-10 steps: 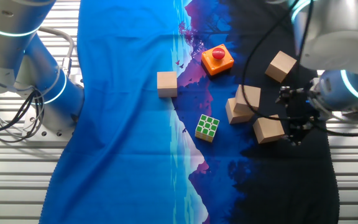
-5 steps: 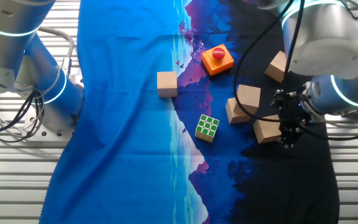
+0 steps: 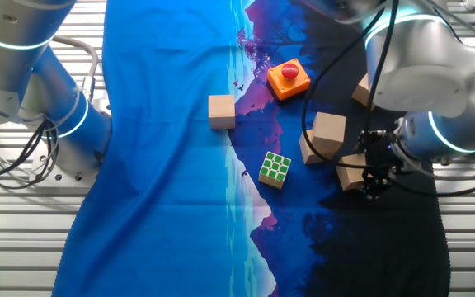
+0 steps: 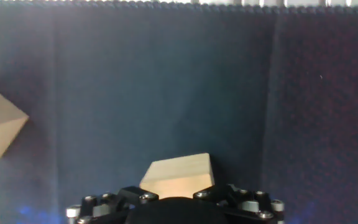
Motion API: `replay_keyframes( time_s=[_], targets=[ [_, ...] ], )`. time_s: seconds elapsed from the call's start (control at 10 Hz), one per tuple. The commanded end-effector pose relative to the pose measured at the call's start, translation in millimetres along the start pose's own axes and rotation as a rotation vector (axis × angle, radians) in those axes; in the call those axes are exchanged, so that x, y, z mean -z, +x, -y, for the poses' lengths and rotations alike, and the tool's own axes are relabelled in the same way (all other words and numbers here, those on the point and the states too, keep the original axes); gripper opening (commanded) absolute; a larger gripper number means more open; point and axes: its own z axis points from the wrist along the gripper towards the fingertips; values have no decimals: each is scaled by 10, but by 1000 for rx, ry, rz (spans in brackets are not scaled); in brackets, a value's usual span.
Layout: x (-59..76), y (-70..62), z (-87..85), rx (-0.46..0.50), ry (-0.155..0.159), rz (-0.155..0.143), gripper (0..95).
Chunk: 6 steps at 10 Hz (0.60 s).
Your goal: Stack the blocks in a vertical line of five
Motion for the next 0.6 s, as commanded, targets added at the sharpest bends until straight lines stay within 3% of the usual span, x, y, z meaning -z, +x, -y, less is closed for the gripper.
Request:
replay_keyframes(
  time_s=[0.1, 0.3, 0.4, 0.6],
  targets=[
    [5, 2, 0, -5, -3, -5, 0],
    [13, 4, -4, 8, -6, -14, 0],
    [31, 9, -11, 29, 12, -29, 0],
    [80, 30, -34, 30, 5, -31, 0]
  ],
)
